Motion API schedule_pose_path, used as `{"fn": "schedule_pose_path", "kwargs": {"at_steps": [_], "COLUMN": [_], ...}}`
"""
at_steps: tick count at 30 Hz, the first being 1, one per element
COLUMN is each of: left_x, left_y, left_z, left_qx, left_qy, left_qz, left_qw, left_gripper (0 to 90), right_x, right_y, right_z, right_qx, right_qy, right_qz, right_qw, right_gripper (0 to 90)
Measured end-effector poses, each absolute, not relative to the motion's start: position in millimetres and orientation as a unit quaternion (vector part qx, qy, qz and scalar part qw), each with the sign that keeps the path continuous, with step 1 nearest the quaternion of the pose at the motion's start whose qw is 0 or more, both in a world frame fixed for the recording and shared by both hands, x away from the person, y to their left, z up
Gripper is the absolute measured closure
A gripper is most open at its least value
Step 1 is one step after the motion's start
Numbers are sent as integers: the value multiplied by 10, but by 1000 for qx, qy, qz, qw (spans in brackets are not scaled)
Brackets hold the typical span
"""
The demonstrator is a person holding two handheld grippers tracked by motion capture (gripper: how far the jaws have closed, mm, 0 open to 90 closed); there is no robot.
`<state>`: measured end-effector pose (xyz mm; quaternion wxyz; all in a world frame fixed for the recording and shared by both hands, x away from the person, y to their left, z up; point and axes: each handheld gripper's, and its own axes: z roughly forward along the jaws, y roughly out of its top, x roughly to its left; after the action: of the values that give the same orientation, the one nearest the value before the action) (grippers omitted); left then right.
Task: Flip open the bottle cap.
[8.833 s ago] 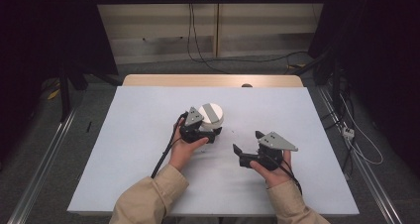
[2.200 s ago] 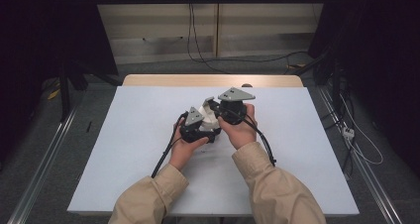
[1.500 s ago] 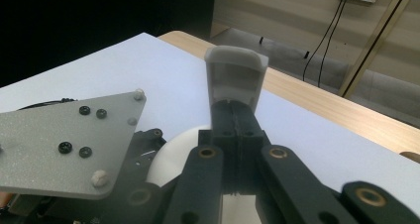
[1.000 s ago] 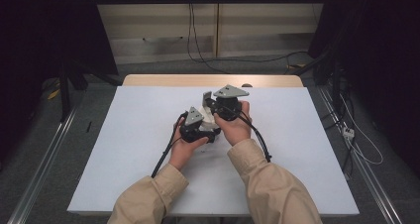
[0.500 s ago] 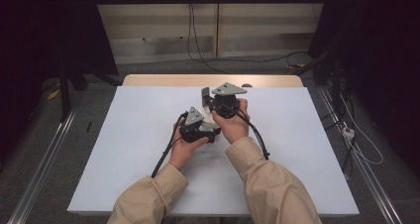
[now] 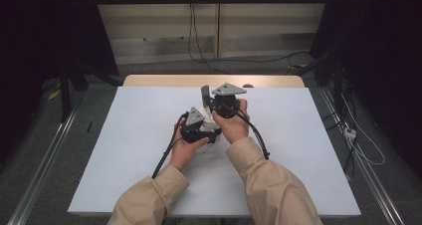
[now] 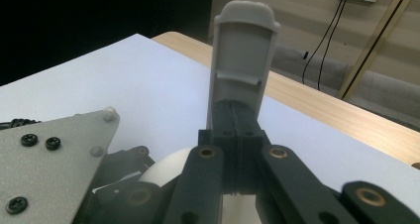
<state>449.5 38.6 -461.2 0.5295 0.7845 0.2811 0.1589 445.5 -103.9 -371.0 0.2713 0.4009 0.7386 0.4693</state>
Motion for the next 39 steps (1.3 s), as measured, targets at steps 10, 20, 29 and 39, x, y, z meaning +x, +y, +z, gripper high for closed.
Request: {"fn": "schedule_pose_path", "kwargs": {"at_steps": [10,20,29,39], "left_x": [4499,4497,4498,4502], "left_y": [387,387,388,394], "left_z": [-4612,-4612,-4611,-4609], "left_qx": [785,784,785,785], "left_qy": [280,281,281,280], "left_qz": [157,158,158,161], "left_qw": [530,530,530,528], "left_gripper": [185,185,185,185], "right_x": [4482,4511,4537,4553], "right_y": [-1028,-1009,-986,-982], "right_z": [-3701,-3688,-3683,-3681], "right_qx": [400,400,401,400], "right_qy": [739,741,742,741], "right_qz": [469,465,463,465], "right_qw": [272,273,272,271], "right_gripper": [900,900,900,900]}}
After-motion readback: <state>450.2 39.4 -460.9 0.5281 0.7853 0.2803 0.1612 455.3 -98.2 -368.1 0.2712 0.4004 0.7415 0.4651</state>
